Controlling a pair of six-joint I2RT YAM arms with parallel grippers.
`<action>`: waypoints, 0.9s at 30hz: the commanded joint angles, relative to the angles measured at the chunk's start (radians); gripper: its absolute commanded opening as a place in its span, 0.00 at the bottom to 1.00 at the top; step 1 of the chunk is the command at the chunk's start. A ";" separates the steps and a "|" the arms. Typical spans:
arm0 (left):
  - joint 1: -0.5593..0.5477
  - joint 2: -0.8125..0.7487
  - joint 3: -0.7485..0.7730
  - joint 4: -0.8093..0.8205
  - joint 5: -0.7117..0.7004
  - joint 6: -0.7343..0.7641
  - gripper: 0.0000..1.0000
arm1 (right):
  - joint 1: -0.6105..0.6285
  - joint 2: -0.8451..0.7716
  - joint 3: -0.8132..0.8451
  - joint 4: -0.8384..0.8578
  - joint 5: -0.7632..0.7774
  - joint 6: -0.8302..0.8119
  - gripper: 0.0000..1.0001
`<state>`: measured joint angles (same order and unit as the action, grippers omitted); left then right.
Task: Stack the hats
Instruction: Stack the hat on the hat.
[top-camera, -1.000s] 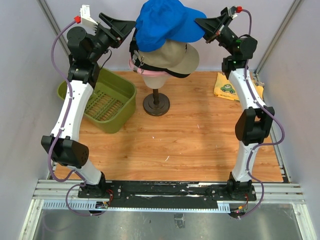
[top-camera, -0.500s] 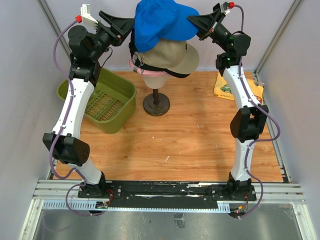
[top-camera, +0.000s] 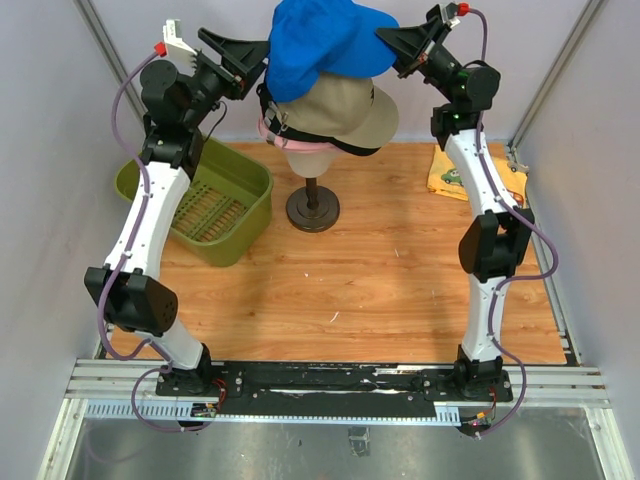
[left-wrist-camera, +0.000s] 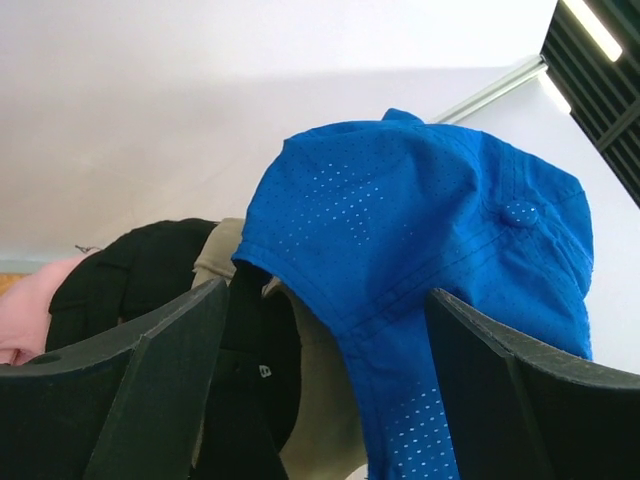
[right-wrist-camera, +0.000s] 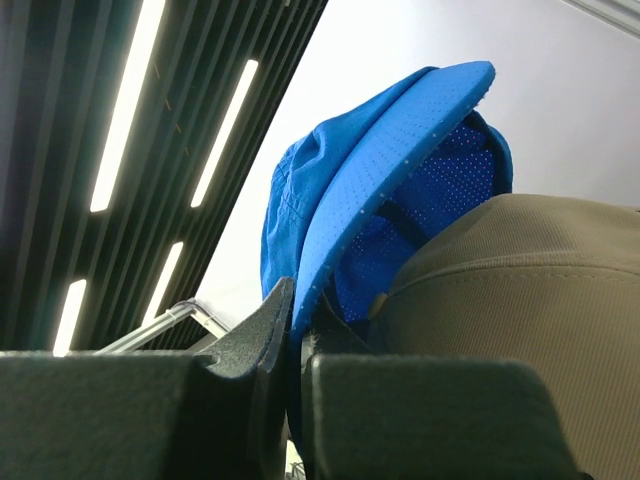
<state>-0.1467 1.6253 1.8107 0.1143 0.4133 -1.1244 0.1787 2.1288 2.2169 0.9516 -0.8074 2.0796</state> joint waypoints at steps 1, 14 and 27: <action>-0.005 -0.053 -0.066 0.143 -0.042 -0.067 0.84 | 0.036 0.016 0.052 0.038 0.027 0.027 0.01; -0.005 -0.096 -0.072 0.234 -0.119 -0.151 0.82 | 0.050 0.021 0.040 0.059 0.033 0.039 0.01; 0.028 -0.063 -0.023 0.184 -0.154 -0.098 0.60 | 0.019 -0.011 -0.026 0.091 0.034 0.056 0.01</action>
<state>-0.1291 1.5536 1.7245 0.2878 0.2768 -1.2545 0.2161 2.1490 2.2143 0.9665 -0.7902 2.0880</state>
